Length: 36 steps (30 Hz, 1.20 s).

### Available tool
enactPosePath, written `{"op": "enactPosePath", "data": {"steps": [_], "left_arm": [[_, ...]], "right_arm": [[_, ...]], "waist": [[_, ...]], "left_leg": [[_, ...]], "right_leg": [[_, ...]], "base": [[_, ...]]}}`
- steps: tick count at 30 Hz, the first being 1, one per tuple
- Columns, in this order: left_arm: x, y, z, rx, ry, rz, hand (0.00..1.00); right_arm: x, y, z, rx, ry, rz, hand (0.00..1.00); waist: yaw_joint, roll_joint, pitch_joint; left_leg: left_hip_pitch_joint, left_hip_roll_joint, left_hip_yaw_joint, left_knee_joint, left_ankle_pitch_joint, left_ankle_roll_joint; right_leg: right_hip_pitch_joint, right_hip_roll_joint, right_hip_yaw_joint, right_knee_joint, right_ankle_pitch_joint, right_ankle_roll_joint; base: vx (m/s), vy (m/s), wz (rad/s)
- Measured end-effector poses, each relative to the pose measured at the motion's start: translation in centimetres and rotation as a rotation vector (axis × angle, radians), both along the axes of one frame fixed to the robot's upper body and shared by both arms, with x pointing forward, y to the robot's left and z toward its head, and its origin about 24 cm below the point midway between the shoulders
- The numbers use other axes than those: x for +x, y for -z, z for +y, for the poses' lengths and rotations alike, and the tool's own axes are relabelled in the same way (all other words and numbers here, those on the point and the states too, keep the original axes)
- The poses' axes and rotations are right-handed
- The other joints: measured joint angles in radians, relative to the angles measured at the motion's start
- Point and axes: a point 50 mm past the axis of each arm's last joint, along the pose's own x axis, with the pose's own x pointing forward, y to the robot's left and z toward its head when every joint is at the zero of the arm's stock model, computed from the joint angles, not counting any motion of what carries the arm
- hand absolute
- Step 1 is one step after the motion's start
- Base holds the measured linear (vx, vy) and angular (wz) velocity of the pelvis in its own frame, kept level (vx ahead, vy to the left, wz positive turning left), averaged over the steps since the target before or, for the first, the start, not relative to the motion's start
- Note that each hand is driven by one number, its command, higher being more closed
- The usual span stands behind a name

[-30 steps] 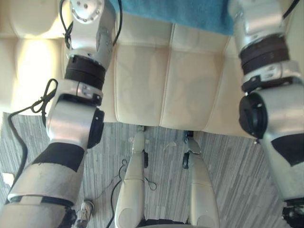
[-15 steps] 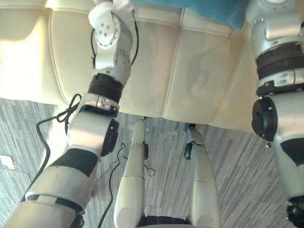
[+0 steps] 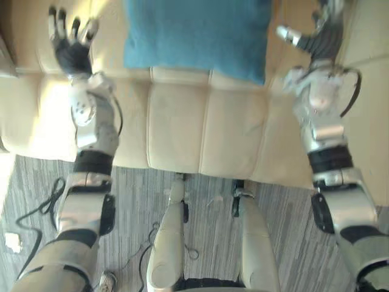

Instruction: Pick up cushions and gather them together orderly.

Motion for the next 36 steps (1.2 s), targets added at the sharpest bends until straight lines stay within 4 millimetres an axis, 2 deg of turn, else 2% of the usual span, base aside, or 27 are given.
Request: {"op": "enactPosePath", "data": {"steps": [1,3,4,6,8,9,10,11,14,15,16,18,22,25,32,34,36], "left_arm": [[-0.4,1.1,0.4,-0.002,-0.009,0.027,0.0],[-2.1,5.8,1.0,-0.022,-0.019,0.142,0.0],[-3.7,10.0,0.2,-0.049,0.002,0.243,0.0],[-5.1,13.1,-0.5,-0.059,0.02,0.332,0.0],[-8.5,19.4,-2.9,-0.035,0.087,0.56,0.0],[-9.4,20.8,-3.5,-0.028,0.109,0.617,0.0],[-11.5,24.1,-4.8,-0.031,0.154,0.758,0.0],[-12.5,25.4,-5.3,-0.038,0.168,0.822,0.0],[-17.4,30.5,-7.3,-0.031,0.235,1.089,0.0],[-19.5,32.2,-7.9,-0.04,0.257,1.195,0.0],[-20.2,32.7,-8.2,-0.03,0.272,1.238,0.0],[-22.2,34.3,-8.9,0.012,0.327,1.374,0.0],[-23.4,35.0,-8.5,0.091,0.356,1.461,0.0],[-24.2,35.4,-8.2,0.124,0.373,1.513,0.0],[-25.1,35.8,-7.9,0.174,0.41,1.576,0.0],[-24.7,35.7,-7.8,0.18,0.41,1.569,0.0],[-23.8,35.4,-7.6,0.232,0.424,1.556,0.0]], "right_arm": [[-0.5,1.1,-0.3,0.008,0.0,0.019,0.0],[-2.2,5.3,-0.8,0.044,-0.012,0.108,0.0],[-3.6,8.7,-0.7,0.083,-0.029,0.192,0.0],[-4.4,11.0,-0.4,0.116,-0.04,0.259,0.0],[-6.7,15.8,0.4,0.176,-0.049,0.405,0.0],[-7.3,16.9,0.6,0.193,-0.049,0.441,0.0],[-8.6,19.6,1.2,0.242,-0.045,0.534,0.0],[-9.4,21.0,1.4,0.264,-0.039,0.584,0.0],[-13.4,27.9,2.2,0.317,0.0,0.874,0.0],[-15.5,30.6,2.5,0.343,0.016,1.006,0.0],[-16.4,31.7,2.6,0.349,0.025,1.067,0.0],[-19.4,34.8,2.4,0.364,0.06,1.255,0.0],[-23.3,37.4,1.8,0.385,0.123,1.456,0.0],[-24.6,38.0,1.8,0.404,0.13,1.513,0.0],[-25.1,38.4,1.8,0.388,0.12,1.563,0.0],[-24.1,38.2,1.9,0.383,0.108,1.55,0.0],[-21.8,37.6,2.2,0.369,0.081,1.505,0.0]], "waist": [[-0.002,-0.003,-0.001],[-0.004,-0.017,-0.009],[-0.005,-0.02,-0.01],[0.0,-0.027,-0.015],[0.003,-0.039,-0.075],[0.005,-0.042,-0.086],[0.005,-0.047,-0.12],[0.005,-0.05,-0.143],[0.005,-0.061,-0.233],[0.004,-0.061,-0.267],[0.004,-0.061,-0.278],[-0.002,-0.056,-0.296],[-0.021,-0.053,-0.315],[-0.029,-0.055,-0.332],[-0.034,-0.058,-0.347],[-0.031,-0.062,-0.34],[-0.029,-0.065,-0.306]], "left_leg": [[0.01,0.0,-0.001,0.0,-0.003,0.001],[0.047,-0.002,-0.002,0.0,-0.004,0.003],[0.09,-0.001,-0.001,0.001,-0.012,0.004],[0.124,0.002,0.004,0.001,-0.026,0.004],[0.163,0.007,0.017,0.001,-0.048,0.003],[0.18,0.009,0.023,0.001,-0.057,0.004],[0.22,0.013,0.035,0.001,-0.069,0.005],[0.235,0.015,0.04,0.002,-0.075,0.008],[0.325,0.028,0.068,0.011,-0.112,0.003],[0.358,0.03,0.082,0.011,-0.128,0.006],[0.372,0.032,0.088,0.01,-0.134,0.006],[0.425,0.037,0.103,0.001,-0.14,0.001],[0.493,0.03,0.114,0.0,-0.162,0.004],[0.53,0.022,0.115,0.0,-0.175,0.008],[0.551,0.014,0.123,0.0,-0.182,0.012],[0.552,0.016,0.149,0.0,-0.182,0.013],[0.542,0.019,0.192,0.009,-0.182,0.014]], "right_leg": [[0.014,-0.001,-0.002,-0.002,-0.003,-0.001],[0.06,-0.003,-0.01,-0.014,-0.007,-0.001],[0.113,-0.004,-0.023,-0.028,-0.007,-0.001],[0.151,-0.003,-0.024,-0.039,-0.012,-0.003],[0.193,0.001,-0.023,-0.063,-0.019,-0.006],[0.21,0.002,-0.021,-0.069,-0.02,-0.008],[0.255,0.006,-0.018,-0.09,-0.02,-0.009],[0.273,0.009,-0.015,-0.1,-0.02,-0.009],[0.381,0.026,0.002,-0.175,-0.005,-0.01],[0.42,0.032,0.011,-0.209,0.0,-0.008],[0.438,0.035,0.015,-0.224,0.0,-0.008],[0.5,0.041,0.028,-0.273,0.022,-0.001],[0.598,0.037,0.04,-0.352,0.053,-0.001],[0.645,0.029,0.044,-0.381,0.056,0.004],[0.673,0.023,0.057,-0.401,0.064,0.009],[0.649,0.027,0.087,-0.377,0.066,0.01],[0.591,0.03,0.106,-0.303,0.067,0.014]], "base": [[0.11,-0.072,0.09],[0.11,-0.077,0.15],[0.08,-0.06,0.13],[0.05,-0.041,0.0],[0.04,-0.042,-0.11],[0.04,-0.033,-0.17],[0.04,-0.024,-0.18],[0.06,-0.03,-0.21],[0.07,-0.017,-0.26],[0.06,-0.005,-0.31],[0.05,0.001,-0.28],[0.06,0.007,-0.18],[0.07,0.021,-0.12],[0.06,0.021,-0.02],[0.04,0.004,-0.03],[-0.02,0.003,-0.36],[-0.08,-0.01,-0.57]]}}
